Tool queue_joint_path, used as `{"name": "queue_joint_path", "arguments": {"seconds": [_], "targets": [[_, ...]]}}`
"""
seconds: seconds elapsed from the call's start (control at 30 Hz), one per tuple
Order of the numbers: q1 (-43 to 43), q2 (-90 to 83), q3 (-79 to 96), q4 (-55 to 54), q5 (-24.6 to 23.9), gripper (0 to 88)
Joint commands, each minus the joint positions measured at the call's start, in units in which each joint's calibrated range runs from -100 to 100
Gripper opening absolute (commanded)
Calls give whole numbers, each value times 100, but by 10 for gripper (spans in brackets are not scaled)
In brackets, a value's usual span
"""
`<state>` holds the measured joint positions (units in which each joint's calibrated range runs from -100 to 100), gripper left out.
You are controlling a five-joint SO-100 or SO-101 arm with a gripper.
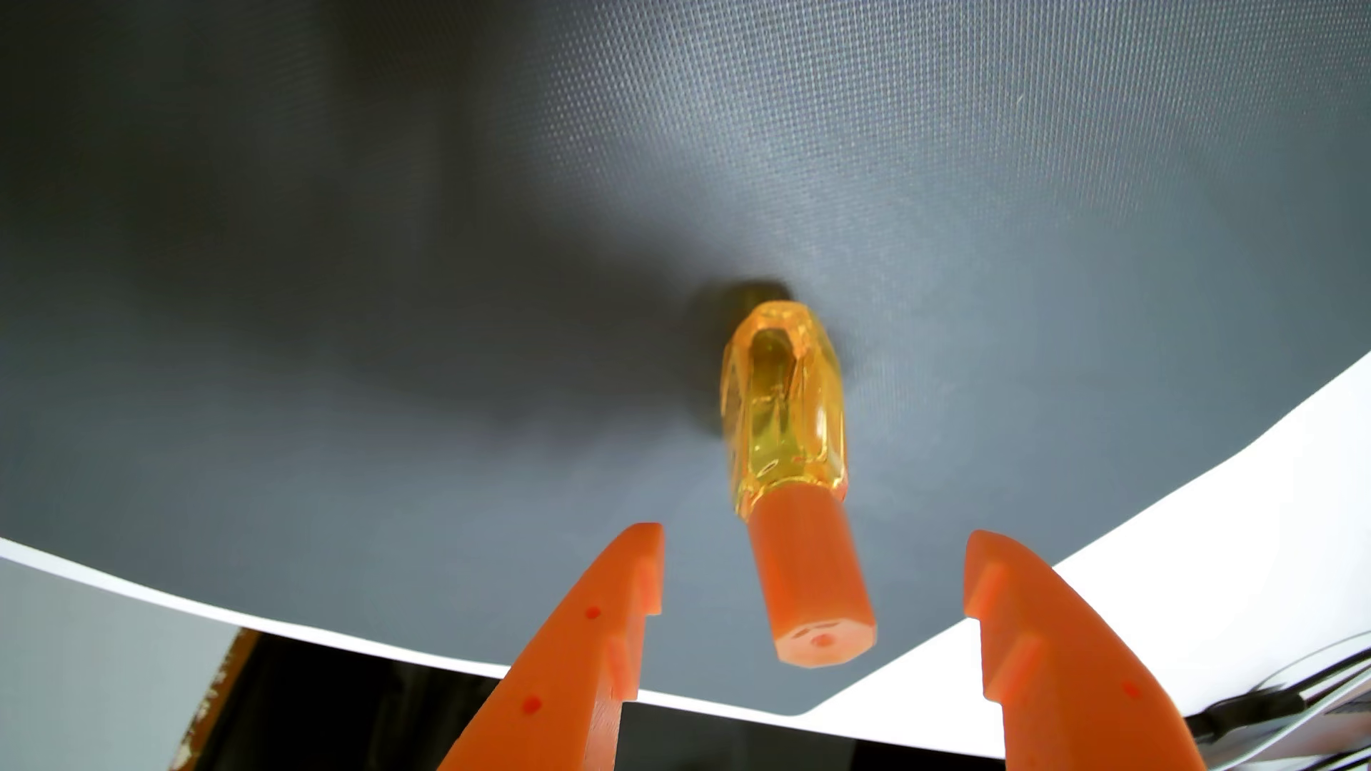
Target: Grab the eyedrops
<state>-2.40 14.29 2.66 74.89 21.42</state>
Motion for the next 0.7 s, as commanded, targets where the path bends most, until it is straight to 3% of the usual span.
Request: {"name": "queue_joint_path", "arguments": {"seconds": [0.0,0.67], "targets": [[-18,11,-172,-25,-36,233],[-76,622,-136,-345,-145,231]]}}
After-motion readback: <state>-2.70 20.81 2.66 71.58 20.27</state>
